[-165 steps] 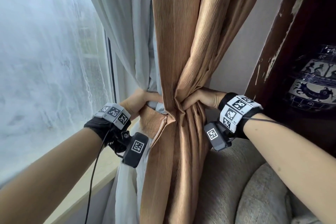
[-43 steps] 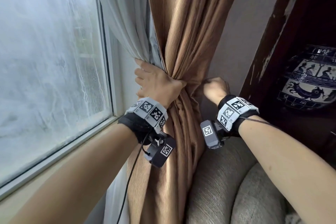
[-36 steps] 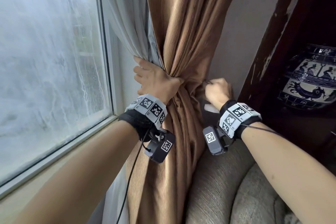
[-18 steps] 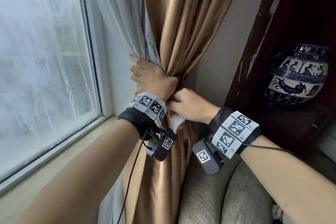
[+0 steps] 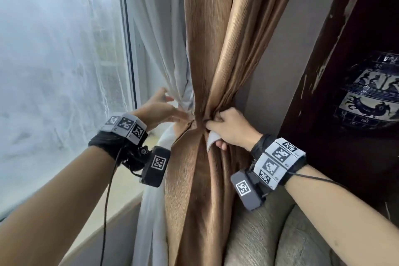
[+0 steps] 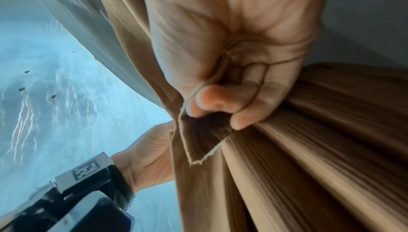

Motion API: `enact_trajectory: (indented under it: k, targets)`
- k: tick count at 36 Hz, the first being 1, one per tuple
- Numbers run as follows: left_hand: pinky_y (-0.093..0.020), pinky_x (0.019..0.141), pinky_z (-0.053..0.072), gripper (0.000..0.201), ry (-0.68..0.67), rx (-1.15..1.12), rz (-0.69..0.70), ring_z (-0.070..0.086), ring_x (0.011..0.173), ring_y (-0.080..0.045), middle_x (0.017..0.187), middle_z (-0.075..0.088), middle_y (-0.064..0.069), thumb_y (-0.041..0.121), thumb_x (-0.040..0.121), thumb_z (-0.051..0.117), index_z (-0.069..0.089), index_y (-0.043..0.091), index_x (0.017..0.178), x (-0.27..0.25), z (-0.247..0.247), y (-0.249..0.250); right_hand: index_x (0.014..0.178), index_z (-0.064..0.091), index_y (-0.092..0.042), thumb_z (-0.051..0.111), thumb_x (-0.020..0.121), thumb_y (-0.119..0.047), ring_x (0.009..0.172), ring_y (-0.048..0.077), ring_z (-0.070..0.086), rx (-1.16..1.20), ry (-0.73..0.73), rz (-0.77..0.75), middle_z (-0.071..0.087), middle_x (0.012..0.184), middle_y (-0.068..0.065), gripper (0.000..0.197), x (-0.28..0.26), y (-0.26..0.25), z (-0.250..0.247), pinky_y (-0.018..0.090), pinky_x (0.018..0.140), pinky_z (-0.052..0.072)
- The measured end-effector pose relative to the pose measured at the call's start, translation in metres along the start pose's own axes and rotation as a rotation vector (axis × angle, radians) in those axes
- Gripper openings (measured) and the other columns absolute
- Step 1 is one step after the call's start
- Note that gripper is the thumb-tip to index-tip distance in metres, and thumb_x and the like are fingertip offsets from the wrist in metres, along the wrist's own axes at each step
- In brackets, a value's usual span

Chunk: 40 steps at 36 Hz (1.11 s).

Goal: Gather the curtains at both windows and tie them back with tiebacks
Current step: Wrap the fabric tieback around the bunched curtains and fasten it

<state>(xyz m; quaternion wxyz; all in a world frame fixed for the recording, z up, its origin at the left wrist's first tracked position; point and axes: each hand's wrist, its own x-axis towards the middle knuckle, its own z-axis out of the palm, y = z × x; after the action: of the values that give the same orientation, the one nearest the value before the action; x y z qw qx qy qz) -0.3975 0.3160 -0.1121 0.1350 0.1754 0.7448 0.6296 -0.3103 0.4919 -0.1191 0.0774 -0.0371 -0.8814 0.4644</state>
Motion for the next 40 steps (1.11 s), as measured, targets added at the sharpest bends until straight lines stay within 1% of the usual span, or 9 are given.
enact_trajectory:
  k: [3,7,10,15,20,26,33,37,40]
  targets:
    - [-0.028,0.086,0.053,0.066,-0.073,0.129,0.088,0.060,0.106,-0.021,0.116,0.061,-0.004,0.011,0.061,0.085,0.053,0.007,0.117,0.006,0.010,-0.001,0.063,0.054,-0.002,0.062,0.089,-0.012,0.025,0.009,0.048,-0.064,0.013,0.008,0.053,0.035,0.002,0.029,-0.002,0.002,-0.004,0.017,0.028,0.036]
    - [-0.026,0.105,0.042,0.092,-0.090,0.098,0.251,0.060,0.115,-0.006,0.121,0.066,0.003,0.023,0.050,0.090,0.054,0.009,0.133,0.014,0.031,0.002,0.066,0.054,-0.005,0.062,0.087,-0.014,0.030,0.013,0.051,-0.129,-0.002,0.009,0.058,0.050,0.011,0.024,-0.005,0.004,-0.012,0.021,0.032,0.040]
    - [-0.029,0.109,0.040,0.115,-0.018,0.107,0.317,0.057,0.121,-0.008,0.125,0.065,0.003,0.042,0.036,0.097,0.050,0.012,0.136,0.025,0.044,-0.001,0.067,0.056,-0.006,0.064,0.088,-0.020,0.034,0.015,0.052,-0.154,-0.014,-0.005,0.059,0.052,0.011,0.027,-0.005,0.007,-0.016,0.020,0.032,0.040]
    - [-0.032,0.099,0.050,0.108,0.234,0.164,0.278,0.066,0.105,-0.008,0.107,0.072,0.008,0.065,0.027,0.091,0.063,0.020,0.120,0.038,0.060,-0.013,0.062,0.051,-0.008,0.059,0.085,-0.013,0.038,0.019,0.055,-0.222,0.012,-0.008,0.055,0.052,0.013,0.024,-0.001,0.012,-0.017,0.019,0.031,0.035]
    - [-0.024,0.074,0.049,0.073,0.533,0.254,0.224,0.061,0.085,-0.013,0.092,0.066,0.006,0.053,0.053,0.089,0.066,0.013,0.109,0.044,0.074,-0.012,0.050,0.038,-0.014,0.062,0.080,-0.014,0.038,0.024,0.059,-0.338,0.037,-0.028,0.044,0.038,-0.001,0.039,-0.007,0.017,-0.020,0.020,0.032,0.033]
    - [-0.026,0.071,0.044,0.073,0.731,0.273,0.116,0.064,0.089,-0.028,0.084,0.052,0.000,0.045,0.064,0.082,0.049,0.005,0.116,0.059,0.086,-0.014,0.047,0.035,-0.014,0.061,0.080,-0.013,0.035,0.015,0.058,-0.338,-0.005,-0.078,0.045,0.042,0.005,0.042,-0.014,0.007,-0.030,0.012,0.032,0.030]
    - [-0.024,0.072,0.041,0.080,0.710,0.237,0.091,0.056,0.084,-0.019,0.087,0.051,0.003,0.045,0.060,0.084,0.045,0.007,0.119,0.062,0.098,-0.012,0.049,0.041,-0.011,0.051,0.091,-0.017,0.031,0.018,0.051,-0.220,0.122,-0.031,0.051,0.039,0.010,0.043,0.014,0.019,-0.012,0.016,0.034,0.034]
    - [-0.023,0.076,0.042,0.089,0.586,0.150,0.136,0.053,0.088,-0.016,0.099,0.054,0.003,0.047,0.056,0.089,0.044,0.008,0.122,0.062,0.089,-0.014,0.050,0.045,-0.012,0.050,0.093,-0.018,0.039,0.023,0.058,-0.183,0.149,0.010,0.051,0.043,0.010,0.044,0.025,0.024,-0.009,0.015,0.032,0.034]
    - [-0.022,0.082,0.044,0.099,0.407,0.063,0.126,0.058,0.098,-0.012,0.111,0.060,0.006,0.043,0.048,0.094,0.044,0.012,0.128,0.062,0.075,-0.017,0.059,0.052,-0.010,0.055,0.092,-0.016,0.030,0.014,0.051,-0.116,0.130,0.065,0.052,0.046,0.008,0.033,0.030,0.021,-0.011,0.018,0.031,0.035]
